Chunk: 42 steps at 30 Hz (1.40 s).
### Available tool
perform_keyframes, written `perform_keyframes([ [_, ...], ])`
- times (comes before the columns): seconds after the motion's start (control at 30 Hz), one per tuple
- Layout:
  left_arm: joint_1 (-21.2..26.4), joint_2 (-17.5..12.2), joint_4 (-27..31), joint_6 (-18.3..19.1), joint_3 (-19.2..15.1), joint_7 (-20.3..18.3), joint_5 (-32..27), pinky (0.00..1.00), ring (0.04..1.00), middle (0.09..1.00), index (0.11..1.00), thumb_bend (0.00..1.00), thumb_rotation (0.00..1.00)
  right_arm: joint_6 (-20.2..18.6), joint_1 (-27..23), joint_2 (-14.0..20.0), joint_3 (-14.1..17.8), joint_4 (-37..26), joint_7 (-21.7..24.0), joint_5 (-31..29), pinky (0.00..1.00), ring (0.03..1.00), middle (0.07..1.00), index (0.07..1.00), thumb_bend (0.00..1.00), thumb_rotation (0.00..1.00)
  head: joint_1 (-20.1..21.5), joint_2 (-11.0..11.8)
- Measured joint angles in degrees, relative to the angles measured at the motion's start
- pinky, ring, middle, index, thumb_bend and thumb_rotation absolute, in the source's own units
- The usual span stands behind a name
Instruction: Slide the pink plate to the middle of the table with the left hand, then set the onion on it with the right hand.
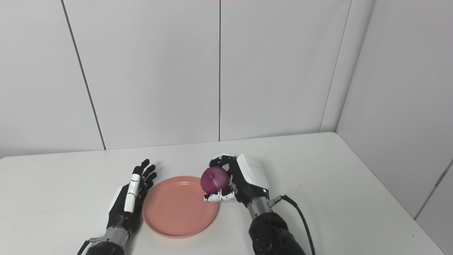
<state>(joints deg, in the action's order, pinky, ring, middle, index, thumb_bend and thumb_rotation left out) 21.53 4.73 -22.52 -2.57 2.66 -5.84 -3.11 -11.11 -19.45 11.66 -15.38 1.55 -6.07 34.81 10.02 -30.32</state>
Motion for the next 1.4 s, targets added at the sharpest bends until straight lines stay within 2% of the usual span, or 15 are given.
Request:
perform_keyframes([
  [0.03, 0.00, 0.02, 0.00, 0.00, 0.09, 0.03, 0.04, 1.00, 0.954, 0.954, 0.948, 0.65, 1.00, 0.19, -0.14, -0.17, -0.29, 0.42, 0.00, 0.29, 0.32, 0.385, 0.481, 0.536, 0.51, 0.00, -0.17, 0.00],
  [0.07, -0.02, 0.02, 0.00, 0.00, 0.15, 0.17, 0.09, 1.00, 0.955, 0.955, 0.949, 0.65, 1.00, 0.65, -0.33, -0.33, -0.71, 0.80, 0.00, 0.56, 0.33, 0.382, 0.479, 0.542, 0.51, 0.00, -0.70, 0.00],
  [0.17, -0.03, 0.02, 0.10, 0.00, 0.14, 0.34, 0.15, 1.00, 0.954, 0.953, 0.945, 0.64, 1.00, 1.44, -1.05, -1.02, -1.87, 1.77, 0.05, 1.83, 0.27, 0.364, 0.467, 0.549, 0.51, 0.00, -1.32, -0.09],
  [0.43, -0.04, 0.20, 0.89, 0.00, 0.14, 0.49, 0.15, 0.97, 0.946, 0.946, 0.934, 0.63, 1.00, 3.89, -2.34, -3.00, -3.89, 4.74, 0.39, 1.97, 0.34, 0.382, 0.467, 0.552, 0.51, 0.00, -3.60, -0.26],
  [0.67, -0.05, 0.28, 1.28, 0.00, 0.20, 0.65, 0.15, 0.96, 0.942, 0.944, 0.934, 0.63, 1.00, 7.35, -3.57, -4.11, -4.67, 9.48, 0.22, 2.02, 0.29, 0.369, 0.454, 0.550, 0.51, 0.00, -4.65, -0.35],
  [0.73, -0.05, 0.31, 1.69, 0.00, 0.27, 0.82, 0.15, 0.95, 0.941, 0.943, 0.934, 0.63, 1.00, 7.60, -3.60, -4.30, -5.00, 10.03, 0.12, 2.84, 0.28, 0.404, 0.501, 0.499, 0.51, 0.00, -5.01, -0.44],
  [0.8, -0.05, 0.31, 1.71, 0.00, 0.46, 0.98, 0.28, 0.94, 0.938, 0.941, 0.932, 0.63, 1.00, 8.37, -3.79, -4.42, -5.52, 10.99, -1.02, 4.02, 0.28, 0.409, 0.509, 0.492, 0.51, 0.00, -5.10, -0.35],
  [0.9, -0.05, 0.32, 1.71, 0.00, 0.90, 1.14, 1.09, 0.94, 0.940, 0.945, 0.936, 0.64, 1.00, 9.94, -4.35, -4.58, -5.47, 13.69, -1.53, 3.46, 0.31, 0.377, 0.469, 0.551, 0.51, 0.00, -5.18, -0.26],
  [1.17, -0.05, 0.41, 1.65, 0.00, 0.94, 1.27, 1.10, 0.95, 0.942, 0.946, 0.934, 0.62, 1.00, 11.28, -4.61, -4.83, -5.79, 15.83, -1.52, 2.45, 0.42, 0.407, 0.476, 0.554, 0.51, 0.00, -5.27, -0.26],
  [1.23, -0.05, 0.41, 1.65, 0.00, 0.92, 1.28, 1.09, 0.95, 0.945, 0.948, 0.936, 0.62, 1.00, 11.80, -4.63, -4.82, -6.06, 15.87, -1.65, 2.82, 0.46, 0.423, 0.485, 0.541, 0.51, 0.00, -5.19, -0.26],
  [1.27, -0.05, 0.41, 1.65, 0.00, 0.88, 1.27, 1.09, 0.96, 0.948, 0.951, 0.938, 0.62, 1.00, 12.13, -4.63, -4.81, -6.27, 15.95, -1.79, 3.16, 0.51, 0.513, 0.489, 0.520, 0.52, 0.00, -5.19, -0.26],
  [1.3, -0.05, 0.41, 1.65, 0.00, 0.87, 1.26, 1.06, 0.96, 0.950, 0.952, 0.939, 0.62, 1.00, 12.37, -4.63, -4.81, -6.45, 16.01, -2.16, 3.67, 0.54, 0.559, 0.490, 0.509, 0.52, 0.00, -5.19, -0.26],
  [1.33, -0.05, 0.41, 1.65, 0.00, 0.83, 1.24, 0.98, 0.97, 0.951, 0.953, 0.940, 0.62, 1.00, 12.51, -4.63, -4.81, -6.56, 16.02, -2.49, 3.98, 0.58, 0.608, 0.589, 0.501, 0.51, 0.08, -5.19, -0.26],
  [1.4, -0.05, 0.41, 1.65, 0.00, 0.77, 1.15, 0.94, 0.98, 0.956, 0.958, 0.946, 0.62, 1.00, 12.78, -4.63, -4.77, -6.61, 16.04, -3.15, 4.41, 0.63, 0.661, 0.667, 0.497, 0.50, 0.13, -5.01, -0.17],
])
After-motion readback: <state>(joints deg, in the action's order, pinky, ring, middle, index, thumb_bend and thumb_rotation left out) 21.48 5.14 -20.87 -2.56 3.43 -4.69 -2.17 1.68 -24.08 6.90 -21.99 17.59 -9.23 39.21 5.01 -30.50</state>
